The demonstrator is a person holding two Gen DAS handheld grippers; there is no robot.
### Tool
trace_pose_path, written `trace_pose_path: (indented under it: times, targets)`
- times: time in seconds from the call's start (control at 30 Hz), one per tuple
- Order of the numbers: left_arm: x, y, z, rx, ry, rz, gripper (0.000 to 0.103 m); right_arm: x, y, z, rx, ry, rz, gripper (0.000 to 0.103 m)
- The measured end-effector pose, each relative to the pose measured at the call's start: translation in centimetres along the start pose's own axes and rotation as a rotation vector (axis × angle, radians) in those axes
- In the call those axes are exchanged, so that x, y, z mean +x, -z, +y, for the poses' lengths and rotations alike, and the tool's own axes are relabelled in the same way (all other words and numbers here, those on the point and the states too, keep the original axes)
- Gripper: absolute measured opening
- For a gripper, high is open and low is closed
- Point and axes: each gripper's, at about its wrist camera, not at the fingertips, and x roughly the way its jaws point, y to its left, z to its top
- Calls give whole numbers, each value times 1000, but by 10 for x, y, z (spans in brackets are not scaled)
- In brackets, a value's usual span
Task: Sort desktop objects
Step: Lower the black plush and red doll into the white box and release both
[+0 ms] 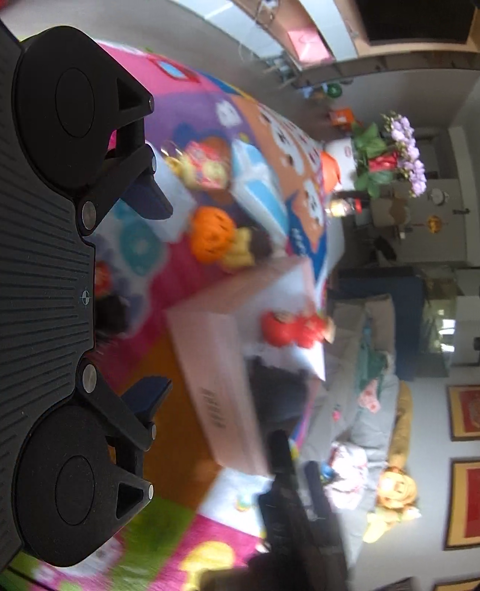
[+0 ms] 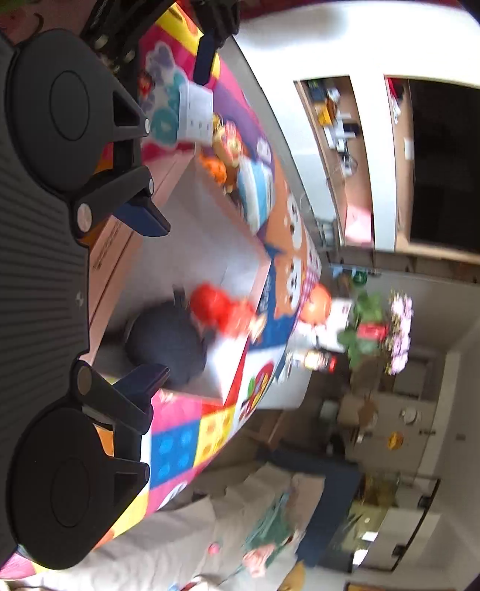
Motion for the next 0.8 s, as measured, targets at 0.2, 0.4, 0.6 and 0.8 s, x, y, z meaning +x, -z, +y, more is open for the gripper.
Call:
trace_pose_path:
  times: [0.2, 0.4, 0.6, 0.8]
  targets:
    - [-9, 15, 4, -107, 22, 12, 97, 48, -55, -15, 171, -29, 9, 71]
    - [-20, 22, 0, -128, 51, -21, 100, 138, -97, -24, 162, 158, 59, 27]
    - [-24, 33, 19, -191, 43, -12, 101, 160, -86, -45, 242, 143, 252, 26]
    - [-17, 43, 26, -217, 44, 25, 101, 89, -65, -57, 329, 14, 185, 26]
